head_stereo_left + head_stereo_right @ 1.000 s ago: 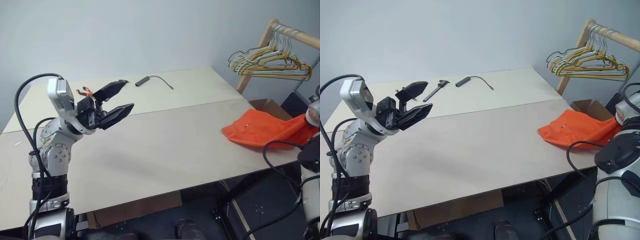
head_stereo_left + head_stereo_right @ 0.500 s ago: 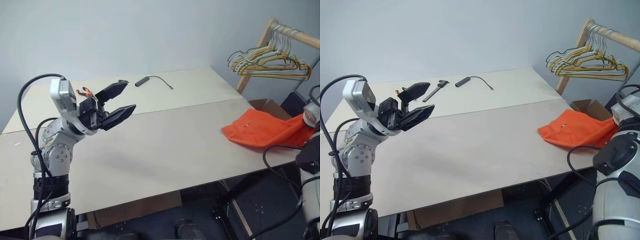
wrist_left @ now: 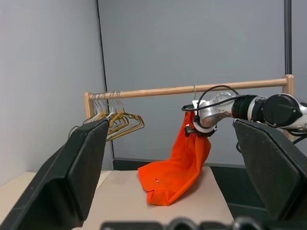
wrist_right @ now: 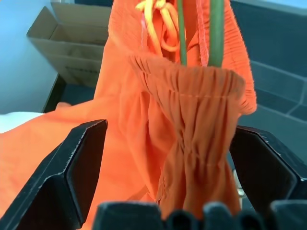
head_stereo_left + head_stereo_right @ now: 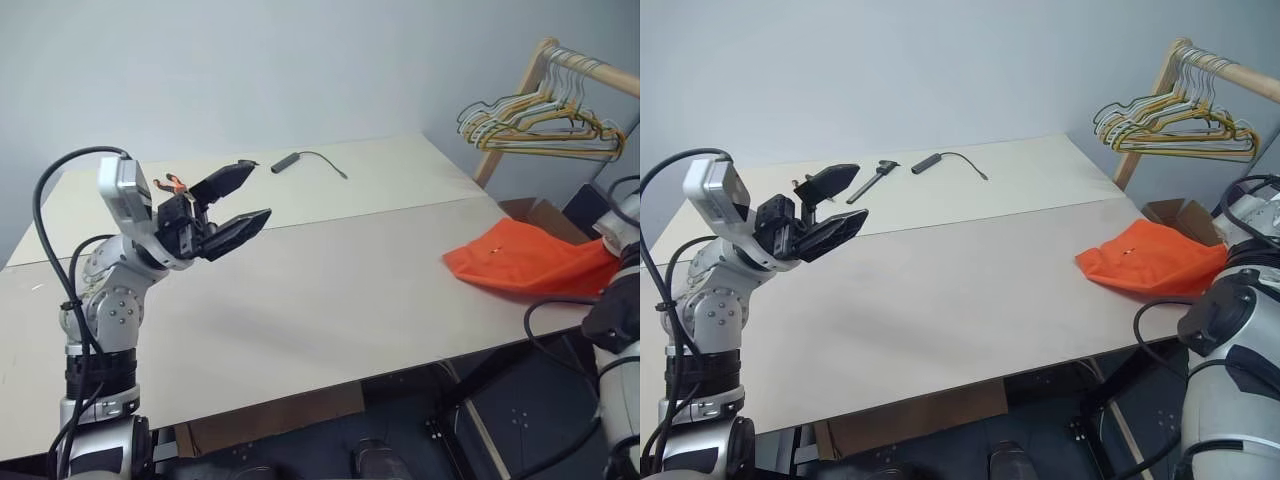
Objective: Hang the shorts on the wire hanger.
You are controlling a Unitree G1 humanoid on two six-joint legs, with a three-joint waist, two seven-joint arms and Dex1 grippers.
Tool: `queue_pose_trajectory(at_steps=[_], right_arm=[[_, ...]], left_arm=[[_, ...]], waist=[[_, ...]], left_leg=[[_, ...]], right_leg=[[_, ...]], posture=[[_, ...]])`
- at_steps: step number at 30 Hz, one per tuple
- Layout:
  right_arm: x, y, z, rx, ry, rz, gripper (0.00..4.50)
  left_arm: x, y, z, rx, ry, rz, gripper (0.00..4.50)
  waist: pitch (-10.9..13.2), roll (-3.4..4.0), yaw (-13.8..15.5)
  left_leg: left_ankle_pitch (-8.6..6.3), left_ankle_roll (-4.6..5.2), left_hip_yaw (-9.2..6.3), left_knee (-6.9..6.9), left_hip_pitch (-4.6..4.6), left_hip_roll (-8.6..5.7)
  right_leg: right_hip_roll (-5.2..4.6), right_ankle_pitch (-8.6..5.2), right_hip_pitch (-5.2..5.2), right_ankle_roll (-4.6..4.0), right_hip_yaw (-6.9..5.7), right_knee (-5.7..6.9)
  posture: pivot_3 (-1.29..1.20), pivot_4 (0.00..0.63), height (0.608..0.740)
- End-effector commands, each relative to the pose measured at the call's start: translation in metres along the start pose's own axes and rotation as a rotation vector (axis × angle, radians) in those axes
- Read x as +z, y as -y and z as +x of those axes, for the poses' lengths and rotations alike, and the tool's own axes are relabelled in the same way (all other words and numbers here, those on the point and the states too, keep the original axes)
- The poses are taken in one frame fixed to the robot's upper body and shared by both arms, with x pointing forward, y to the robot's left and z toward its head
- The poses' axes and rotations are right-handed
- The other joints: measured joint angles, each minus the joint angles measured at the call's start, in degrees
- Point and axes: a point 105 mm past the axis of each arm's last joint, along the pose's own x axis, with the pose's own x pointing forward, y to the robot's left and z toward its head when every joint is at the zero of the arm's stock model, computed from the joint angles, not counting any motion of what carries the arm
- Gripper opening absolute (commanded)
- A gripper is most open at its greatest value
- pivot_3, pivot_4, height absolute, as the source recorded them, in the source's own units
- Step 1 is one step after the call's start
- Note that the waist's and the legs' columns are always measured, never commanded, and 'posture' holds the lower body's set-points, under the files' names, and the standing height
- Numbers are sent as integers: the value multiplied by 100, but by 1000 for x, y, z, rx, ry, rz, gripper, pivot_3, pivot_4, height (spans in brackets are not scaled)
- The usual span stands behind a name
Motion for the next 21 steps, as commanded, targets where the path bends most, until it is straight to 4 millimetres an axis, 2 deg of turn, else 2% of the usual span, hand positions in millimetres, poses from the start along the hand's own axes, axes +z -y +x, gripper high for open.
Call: queue_pose_trajectory(at_steps=[1, 4, 6, 9, 12, 14, 16, 19, 21], right_arm=[[40, 3, -14, -40, 208, -13, 4483], [70, 1, -33, -129, 483, -195, 4483], [89, -7, -53, -131, 677, -244, 4483], [101, -18, -72, -95, 821, -250, 4483], [109, -36, -99, -69, 1023, -332, 4483], [108, -47, -112, -43, 1114, -379, 4483], [102, -67, -131, 33, 1217, -452, 4483], [85, -94, -153, 185, 1312, -534, 4483], [63, -116, -169, 357, 1352, -603, 4483]], left_arm=[[15, 3, 1, -6, 26, 62, 4500], [14, 3, 0, 9, 19, 67, 4500], [13, 2, -1, 24, 14, 73, 4500], [13, 1, -1, 31, 9, 72, 4500], [11, -5, -4, 80, -10, 82, 4500], [9, -10, -7, 131, -29, 93, 4500], [5, -23, -13, 237, -72, 129, 4500], [-1, -31, -24, 327, -141, 172, 4500], [-2, -30, -33, 373, -173, 197, 4500]], waist=[[0, 0, 36], [-1, 2, 92], [-1, 2, 122], [-1, 2, 132], [-1, 2, 147], [-1, 2, 149], [-1, 2, 155], [-2, 2, 150], [-2, 2, 162]], left_leg=[[0, 0, 0, 0, 0, 0], [0, 0, 4, -1, 0, 0], [0, 0, 6, -2, 2, 0], [0, -1, 7, -1, 4, 0], [0, -1, 7, -1, 5, 1], [0, 0, 7, -1, 6, 0], [0, -1, 8, -1, 8, 0], [0, -1, 8, -2, 15, 2], [1, -1, 8, -4, 17, 3]], right_leg=[[0, 0, -1, 0, 0, 0], [0, 0, -6, 1, 4, 2], [0, 0, -9, 0, 6, 5], [0, 0, -9, 1, 7, 8], [0, 0, -8, 1, 7, 8], [0, 1, -7, 1, 9, 8], [0, 1, -7, 1, 11, 10], [2, 1, -6, 1, 12, 14], [2, 2, -9, 1, 14, 18]], posture=[[26, 0, 740], [26, 0, 740], [40, 0, 740], [40, 0, 740], [49, 0, 740], [57, 0, 740], [64, 0, 740], [73, 0, 740], [83, 0, 740]])
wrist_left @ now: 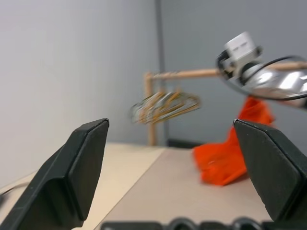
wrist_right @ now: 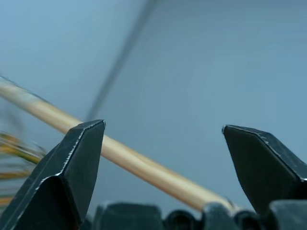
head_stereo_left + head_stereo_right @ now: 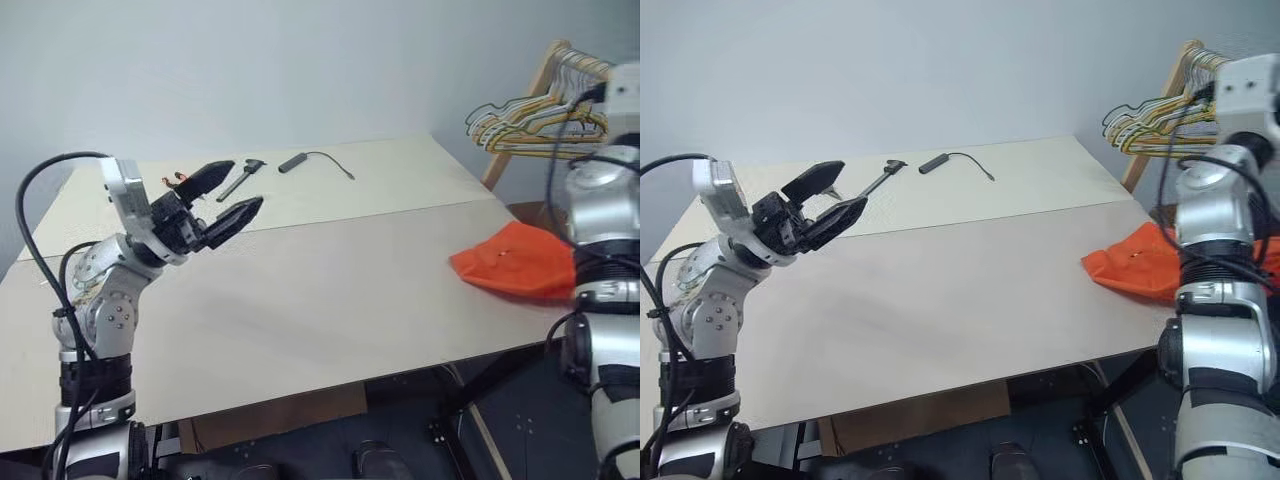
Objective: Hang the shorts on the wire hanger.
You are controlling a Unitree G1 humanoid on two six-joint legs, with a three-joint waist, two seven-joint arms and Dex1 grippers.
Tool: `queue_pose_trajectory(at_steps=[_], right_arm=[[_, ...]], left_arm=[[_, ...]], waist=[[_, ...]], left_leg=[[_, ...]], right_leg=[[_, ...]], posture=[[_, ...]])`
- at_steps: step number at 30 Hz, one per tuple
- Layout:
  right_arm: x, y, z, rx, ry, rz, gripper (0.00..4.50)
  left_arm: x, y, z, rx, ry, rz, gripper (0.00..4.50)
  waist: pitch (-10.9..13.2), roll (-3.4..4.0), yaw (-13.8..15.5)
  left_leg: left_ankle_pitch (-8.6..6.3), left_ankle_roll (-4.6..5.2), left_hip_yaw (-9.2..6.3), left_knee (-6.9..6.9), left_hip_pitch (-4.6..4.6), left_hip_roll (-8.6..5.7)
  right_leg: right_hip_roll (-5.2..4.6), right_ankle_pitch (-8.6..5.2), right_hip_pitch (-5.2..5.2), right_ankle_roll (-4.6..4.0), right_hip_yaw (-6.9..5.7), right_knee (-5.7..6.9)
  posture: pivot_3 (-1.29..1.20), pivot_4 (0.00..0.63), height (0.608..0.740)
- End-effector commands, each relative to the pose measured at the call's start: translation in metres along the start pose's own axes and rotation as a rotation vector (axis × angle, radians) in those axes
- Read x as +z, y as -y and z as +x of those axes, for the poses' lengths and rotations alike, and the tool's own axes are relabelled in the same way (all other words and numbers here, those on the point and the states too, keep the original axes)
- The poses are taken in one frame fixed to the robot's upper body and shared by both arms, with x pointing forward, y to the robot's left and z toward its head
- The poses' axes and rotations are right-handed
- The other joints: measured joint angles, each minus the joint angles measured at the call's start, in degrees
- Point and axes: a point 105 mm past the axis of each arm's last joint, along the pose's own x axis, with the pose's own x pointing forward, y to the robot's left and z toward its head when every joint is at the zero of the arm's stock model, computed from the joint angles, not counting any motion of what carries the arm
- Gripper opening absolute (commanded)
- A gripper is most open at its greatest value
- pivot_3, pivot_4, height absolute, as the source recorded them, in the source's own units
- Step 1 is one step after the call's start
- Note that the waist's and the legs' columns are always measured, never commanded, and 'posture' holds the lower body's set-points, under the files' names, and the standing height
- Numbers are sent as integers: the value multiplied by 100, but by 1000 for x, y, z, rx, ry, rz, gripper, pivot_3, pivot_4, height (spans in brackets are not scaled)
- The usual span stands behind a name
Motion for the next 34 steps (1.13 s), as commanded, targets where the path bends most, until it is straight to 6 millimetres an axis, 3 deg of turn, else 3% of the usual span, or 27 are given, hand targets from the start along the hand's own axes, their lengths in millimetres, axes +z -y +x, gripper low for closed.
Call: queue_pose_trajectory(at_steps=[1, 4, 8, 14, 19, 23, 34], right_arm=[[42, -29, -17, 188, 195, 58, 4483], [51, -53, -36, 363, 235, 122, 4483], [60, -95, -79, 734, 247, 249, 4483], [53, -121, -151, 1163, 361, 154, 4483], [36, -129, -192, 1333, 402, 64, 4483], [31, -131, -206, 1384, 405, 46, 4483], [18, -131, -217, 1422, 347, 25, 4483]], left_arm=[[9, -8, -13, 96, -17, 89, 4500], [6, -14, -22, 170, -53, 97, 4500], [-4, -12, -44, 216, -143, 108, 4500], [-21, 0, -70, 236, -257, 97, 4500], [-35, 8, -78, 231, -326, 92, 4500], [-38, 11, -77, 229, -334, 85, 4500], [-47, 14, -69, 184, -370, 79, 4500]], waist=[[0, -1, 25], [-1, -4, 142], [-1, -4, 292], [-4, -10, 581], [-6, -16, 744], [-7, -17, 772], [-14, -36, 789]], left_leg=[[0, 0, 0, 0, 1, 1], [0, 0, 0, 1, 1, 3], [0, 0, 0, -2, 1, 5], [-1, 0, -3, -1, -8, 8], [0, -1, 1, 3, -3, 7], [1, -3, 4, 2, 5, 7], [1, -4, 21, 3, 4, 6]], right_leg=[[0, 0, 1, 0, -1, 0], [-1, 2, 1, 2, -2, 0], [-1, 5, -2, 4, -3, -1], [-6, 5, -5, 3, -20, -6], [-7, 9, -4, -5, -26, -2], [-2, 9, 0, -9, -26, 3], [-2, 9, 1, -9, -26, 0]], posture=[[88, 0, 740], [108, 0, 740], [121, 0, 740], [135, 0, 740], [154, 0, 740], [155, 0, 740], [139, 0, 740]])
